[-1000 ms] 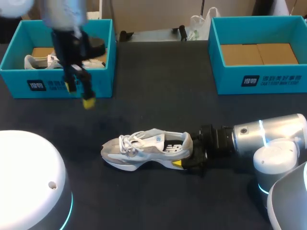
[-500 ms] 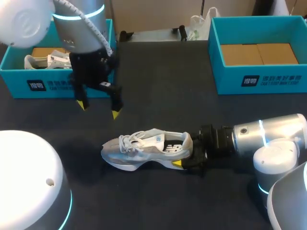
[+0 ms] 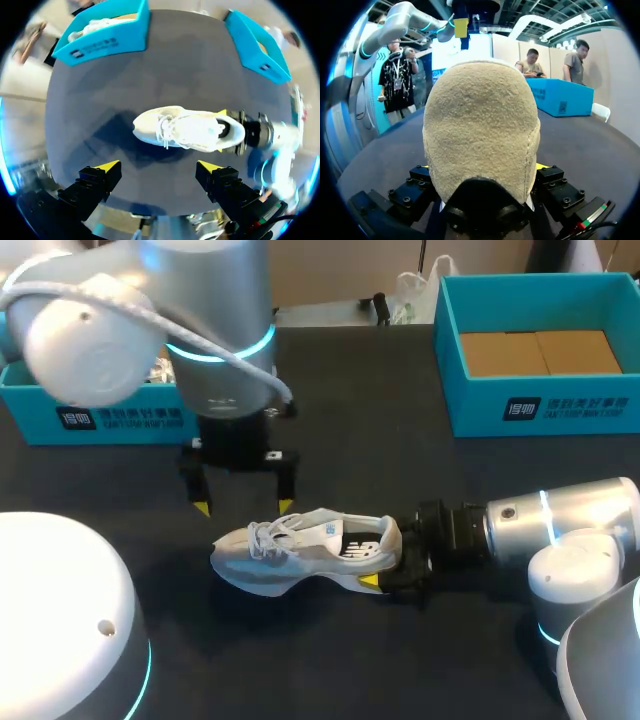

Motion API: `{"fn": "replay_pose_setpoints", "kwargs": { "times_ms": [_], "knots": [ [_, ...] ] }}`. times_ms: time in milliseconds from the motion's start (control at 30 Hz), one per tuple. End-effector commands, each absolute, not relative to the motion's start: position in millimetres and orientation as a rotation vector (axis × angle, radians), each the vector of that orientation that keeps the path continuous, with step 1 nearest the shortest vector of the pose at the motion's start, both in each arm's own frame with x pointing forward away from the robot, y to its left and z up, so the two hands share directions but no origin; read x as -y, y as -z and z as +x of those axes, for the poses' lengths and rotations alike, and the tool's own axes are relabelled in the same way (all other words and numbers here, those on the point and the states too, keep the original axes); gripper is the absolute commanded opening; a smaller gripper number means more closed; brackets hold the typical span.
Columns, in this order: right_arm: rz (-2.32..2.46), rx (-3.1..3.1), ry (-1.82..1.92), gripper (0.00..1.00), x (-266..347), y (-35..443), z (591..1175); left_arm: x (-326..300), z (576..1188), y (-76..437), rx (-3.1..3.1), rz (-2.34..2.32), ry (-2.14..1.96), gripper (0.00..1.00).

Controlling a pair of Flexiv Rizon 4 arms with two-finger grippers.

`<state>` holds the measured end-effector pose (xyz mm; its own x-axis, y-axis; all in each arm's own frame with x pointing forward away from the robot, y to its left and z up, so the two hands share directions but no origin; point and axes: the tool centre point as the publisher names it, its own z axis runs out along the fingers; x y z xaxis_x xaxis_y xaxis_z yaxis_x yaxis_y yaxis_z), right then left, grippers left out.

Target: Take the shoe out of the shoebox, open the shoe tongue, remove and reinsert the insole, then place the shoe into the shoebox

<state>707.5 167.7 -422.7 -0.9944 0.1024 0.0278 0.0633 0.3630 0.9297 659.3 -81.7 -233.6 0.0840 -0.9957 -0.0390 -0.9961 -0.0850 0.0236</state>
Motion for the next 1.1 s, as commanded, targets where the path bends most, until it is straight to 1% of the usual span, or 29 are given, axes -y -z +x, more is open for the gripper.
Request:
{"fn": "replay_pose_setpoints", "kwargs": {
  "times_ms": [33,133,200,367,767,1100],
  "knots": [
    [0.157,-2.571,-1.739,0.0,-168,421,708,105,668,234,-2.07,-2.287,-0.187,1.0],
    [0.157,-2.571,-1.739,0.0,-168,421,708,105,668,234,-2.07,-2.287,-0.187,1.0],
    [0.157,-2.571,-1.739,0.0,-168,421,708,117,668,245,-2.044,-2.24,-0.16,1.0],
    [0.157,-2.571,-1.739,0.0,-168,421,708,141,676,262,-2.068,-2.221,-0.212,1.0],
    [0.157,-2.571,-1.739,0.0,-168,421,708,177,693,297,-2.073,-2.148,-0.375,1.0],
    [0.157,-2.571,-1.739,0.0,-168,421,708,190,697,318,-2.036,-2.131,-0.47,1.0]
  ]
}}
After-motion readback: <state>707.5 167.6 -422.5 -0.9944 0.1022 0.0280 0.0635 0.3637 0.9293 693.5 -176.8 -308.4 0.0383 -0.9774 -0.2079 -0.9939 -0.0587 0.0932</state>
